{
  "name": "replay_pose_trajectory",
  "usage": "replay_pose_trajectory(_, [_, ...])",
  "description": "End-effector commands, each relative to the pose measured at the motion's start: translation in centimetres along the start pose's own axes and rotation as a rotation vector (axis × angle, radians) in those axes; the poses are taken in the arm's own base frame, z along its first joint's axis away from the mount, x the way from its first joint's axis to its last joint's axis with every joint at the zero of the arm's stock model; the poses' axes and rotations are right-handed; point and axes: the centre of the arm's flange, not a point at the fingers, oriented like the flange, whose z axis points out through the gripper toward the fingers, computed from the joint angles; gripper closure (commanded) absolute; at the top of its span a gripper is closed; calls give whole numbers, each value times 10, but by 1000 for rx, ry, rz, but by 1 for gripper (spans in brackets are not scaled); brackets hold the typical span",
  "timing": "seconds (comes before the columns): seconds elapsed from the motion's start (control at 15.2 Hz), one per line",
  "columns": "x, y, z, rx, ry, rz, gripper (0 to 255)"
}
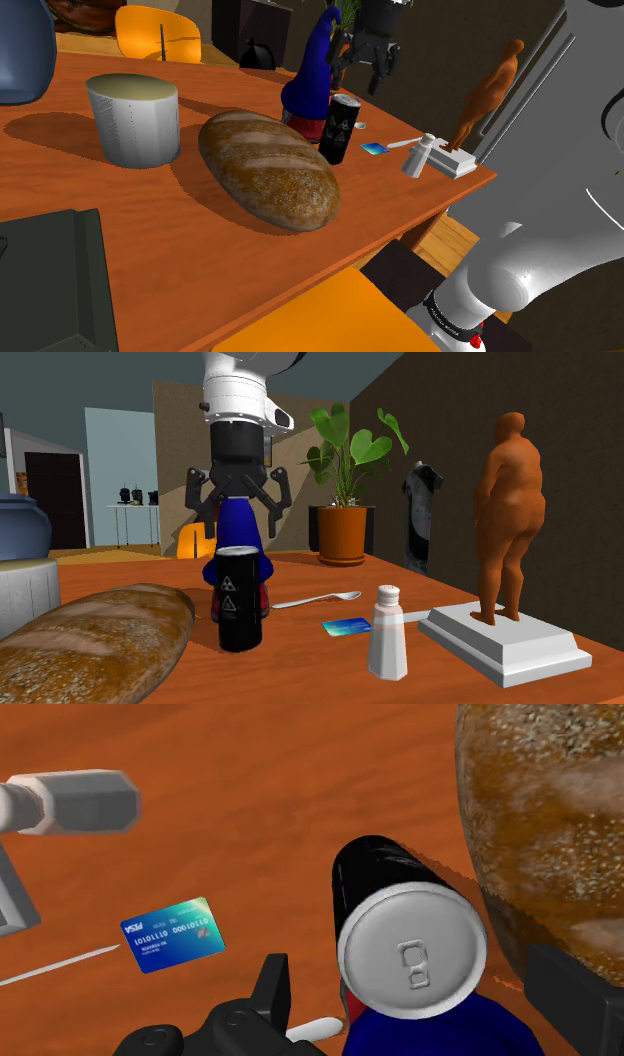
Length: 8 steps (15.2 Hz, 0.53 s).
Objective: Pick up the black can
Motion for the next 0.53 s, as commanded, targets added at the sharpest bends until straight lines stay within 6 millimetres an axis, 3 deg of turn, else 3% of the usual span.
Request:
replay_pose_trajectory(0.0, [1,-4,7,2,-3,5,0])
replay_pose_trajectory(0.46, [1,-4,36,1,-3,5,0])
